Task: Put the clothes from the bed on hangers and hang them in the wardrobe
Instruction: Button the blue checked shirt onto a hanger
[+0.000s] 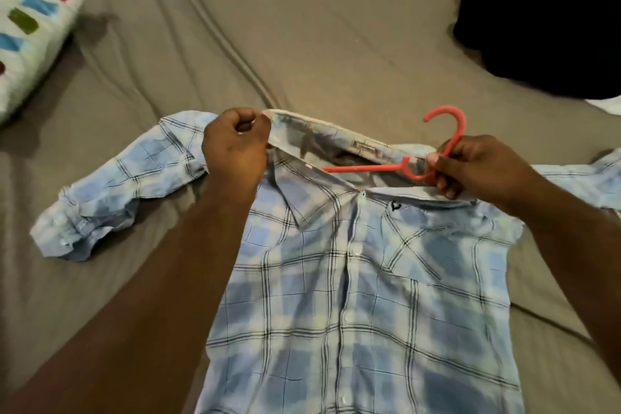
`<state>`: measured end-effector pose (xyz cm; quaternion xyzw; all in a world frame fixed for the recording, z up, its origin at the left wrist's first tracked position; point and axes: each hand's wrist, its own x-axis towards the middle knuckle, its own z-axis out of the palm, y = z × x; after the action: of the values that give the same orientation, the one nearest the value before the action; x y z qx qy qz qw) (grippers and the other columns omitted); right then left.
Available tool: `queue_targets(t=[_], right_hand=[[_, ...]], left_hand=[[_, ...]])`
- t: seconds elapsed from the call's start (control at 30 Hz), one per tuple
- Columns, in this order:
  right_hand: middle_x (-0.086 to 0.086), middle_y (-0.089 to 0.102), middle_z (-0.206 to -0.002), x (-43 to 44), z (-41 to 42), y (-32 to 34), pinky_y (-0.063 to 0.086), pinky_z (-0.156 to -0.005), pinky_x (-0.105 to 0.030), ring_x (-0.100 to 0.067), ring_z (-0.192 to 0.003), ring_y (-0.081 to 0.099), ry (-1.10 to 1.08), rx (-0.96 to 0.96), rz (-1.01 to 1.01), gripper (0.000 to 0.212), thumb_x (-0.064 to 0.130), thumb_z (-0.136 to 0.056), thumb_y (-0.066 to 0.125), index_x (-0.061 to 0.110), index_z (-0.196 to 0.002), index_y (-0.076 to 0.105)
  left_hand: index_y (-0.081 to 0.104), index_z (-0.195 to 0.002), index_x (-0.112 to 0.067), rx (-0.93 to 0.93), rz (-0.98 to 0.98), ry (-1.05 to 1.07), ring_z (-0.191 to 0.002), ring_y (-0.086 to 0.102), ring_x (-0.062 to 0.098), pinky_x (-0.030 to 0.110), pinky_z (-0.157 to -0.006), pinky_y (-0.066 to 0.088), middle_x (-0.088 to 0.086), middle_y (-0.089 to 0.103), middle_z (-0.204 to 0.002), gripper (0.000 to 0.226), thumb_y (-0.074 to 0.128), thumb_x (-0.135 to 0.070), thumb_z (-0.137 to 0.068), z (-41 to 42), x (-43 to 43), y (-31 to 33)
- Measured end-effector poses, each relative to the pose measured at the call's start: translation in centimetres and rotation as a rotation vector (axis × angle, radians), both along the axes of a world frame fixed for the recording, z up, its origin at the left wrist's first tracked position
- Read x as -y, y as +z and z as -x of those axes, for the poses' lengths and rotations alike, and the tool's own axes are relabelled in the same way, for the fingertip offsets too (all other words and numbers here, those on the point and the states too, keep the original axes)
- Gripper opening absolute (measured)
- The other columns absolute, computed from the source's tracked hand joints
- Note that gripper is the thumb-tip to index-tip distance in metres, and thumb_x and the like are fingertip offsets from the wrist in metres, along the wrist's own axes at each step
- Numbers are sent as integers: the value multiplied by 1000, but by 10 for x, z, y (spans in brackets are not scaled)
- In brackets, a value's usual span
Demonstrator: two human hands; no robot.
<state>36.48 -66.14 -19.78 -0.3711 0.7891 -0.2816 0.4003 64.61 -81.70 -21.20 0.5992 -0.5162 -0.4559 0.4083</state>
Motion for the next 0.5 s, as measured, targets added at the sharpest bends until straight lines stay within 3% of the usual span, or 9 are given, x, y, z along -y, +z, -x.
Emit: queue_targets(t=[0.07, 0.17, 0.27, 0.33, 0.4, 0.5], right_hand=[[-11, 72, -67, 7, -7, 1, 56, -61, -34, -19, -51, 63, 38, -127, -15, 23, 23, -99, 64, 5, -86, 70], [-4, 69, -69, 30, -18, 11, 49, -65, -32, -18, -58, 61, 243, -384, -80, 27, 35, -97, 65, 13, -81, 70], [-4, 69, -67, 52, -22, 15, 47, -63, -30, -17, -59, 61, 379, -382, -246, 31, 40, -94, 68, 13, -80, 71], [-12, 73, -70, 60, -24, 13, 50, -60, -30, -21, -56, 62, 374, -266, -315, 32, 36, -95, 69, 7, -82, 73], [-16, 73, -70, 66, -23, 5, 49, -56, -30, -22, -56, 61, 315, -167, -298, 32, 32, -97, 68, 3, -83, 73], [-10, 68, -62, 75, -25, -3, 44, -45, -23, -18, -48, 55, 275, -175, -237, 32, 33, -98, 66, 7, -80, 72]], left_hand=[[75, -94, -20, 102, 83, -108, -72, 69, 18, 38, -71, 60, -3, 73, -82, 13, 73, -32, -88, 4, -6, 5], [72, -93, -28, 180, 218, -196, -73, 67, 8, 22, -72, 56, -11, 71, -82, 7, 71, -35, -91, 13, -17, 15], [71, -96, -27, 185, 285, -234, -72, 61, 2, 14, -69, 48, -7, 71, -89, 6, 70, -32, -93, 19, -26, 17], [69, -104, -23, 259, 354, -278, -81, 58, 4, 24, -78, 50, -2, 67, -101, 13, 68, -29, -93, 22, -39, 9], [63, -120, -20, 488, 477, -314, -104, 53, 16, 36, -91, 44, 5, 57, -118, 30, 65, -33, -93, 28, -66, -4], [59, -129, -21, 761, 624, -445, -118, 48, 30, 44, -92, 35, 11, 51, -129, 41, 59, -42, -93, 40, -119, -22]])
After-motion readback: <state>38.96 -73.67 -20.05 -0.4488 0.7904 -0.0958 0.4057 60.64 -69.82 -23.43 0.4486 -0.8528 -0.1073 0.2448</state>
